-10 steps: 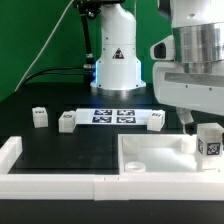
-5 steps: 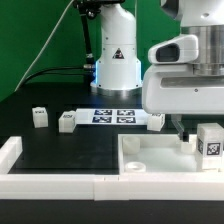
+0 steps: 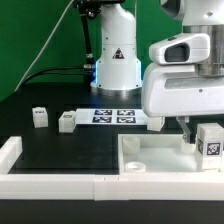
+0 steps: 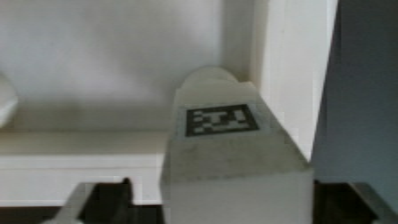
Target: Assemble one leg
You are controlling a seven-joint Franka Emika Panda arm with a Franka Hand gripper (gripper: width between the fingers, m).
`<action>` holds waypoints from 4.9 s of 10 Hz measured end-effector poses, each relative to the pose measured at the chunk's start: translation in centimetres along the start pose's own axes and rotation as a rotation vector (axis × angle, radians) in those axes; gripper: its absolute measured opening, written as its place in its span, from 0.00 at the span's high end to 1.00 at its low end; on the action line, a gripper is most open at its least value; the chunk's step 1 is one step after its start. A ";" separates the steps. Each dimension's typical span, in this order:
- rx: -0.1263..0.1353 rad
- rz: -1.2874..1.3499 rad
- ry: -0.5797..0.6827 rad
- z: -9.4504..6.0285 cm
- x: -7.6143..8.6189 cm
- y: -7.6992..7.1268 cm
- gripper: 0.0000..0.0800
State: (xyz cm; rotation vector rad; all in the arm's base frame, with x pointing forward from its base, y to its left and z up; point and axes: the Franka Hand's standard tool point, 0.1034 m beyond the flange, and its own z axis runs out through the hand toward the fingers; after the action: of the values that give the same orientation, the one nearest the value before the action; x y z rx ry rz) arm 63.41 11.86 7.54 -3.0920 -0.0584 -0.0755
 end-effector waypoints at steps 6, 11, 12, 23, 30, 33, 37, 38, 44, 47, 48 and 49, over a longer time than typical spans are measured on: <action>0.025 0.405 0.022 0.1 -0.3 0.3 0.64; 0.052 1.182 0.012 0.2 -0.7 0.8 0.63; 0.057 1.292 0.002 0.2 -0.8 0.8 0.63; 0.040 0.455 -0.035 -0.3 0.0 0.1 0.19; 0.006 0.006 -0.041 0.1 0.4 0.5 0.43; 0.005 0.042 -0.041 0.1 0.4 0.5 0.64; 0.026 0.604 -0.021 0.2 0.0 1.2 0.64; 0.023 0.768 -0.026 0.3 -0.1 1.0 0.64; -0.003 1.481 -0.036 0.3 -0.4 1.0 0.64; -0.002 1.464 -0.038 0.3 -0.4 1.1 0.64; -0.001 1.463 -0.038 0.3 -0.4 1.0 0.41; -0.017 1.368 -0.046 0.3 -0.6 0.7 0.41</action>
Offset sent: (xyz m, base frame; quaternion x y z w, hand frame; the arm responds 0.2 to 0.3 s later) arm 0.0000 0.0000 0.0000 0.0000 0.0000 0.0000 1.0000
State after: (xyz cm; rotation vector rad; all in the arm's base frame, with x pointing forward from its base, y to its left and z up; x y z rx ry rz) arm 62.83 11.14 7.18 -2.4321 1.9050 0.0534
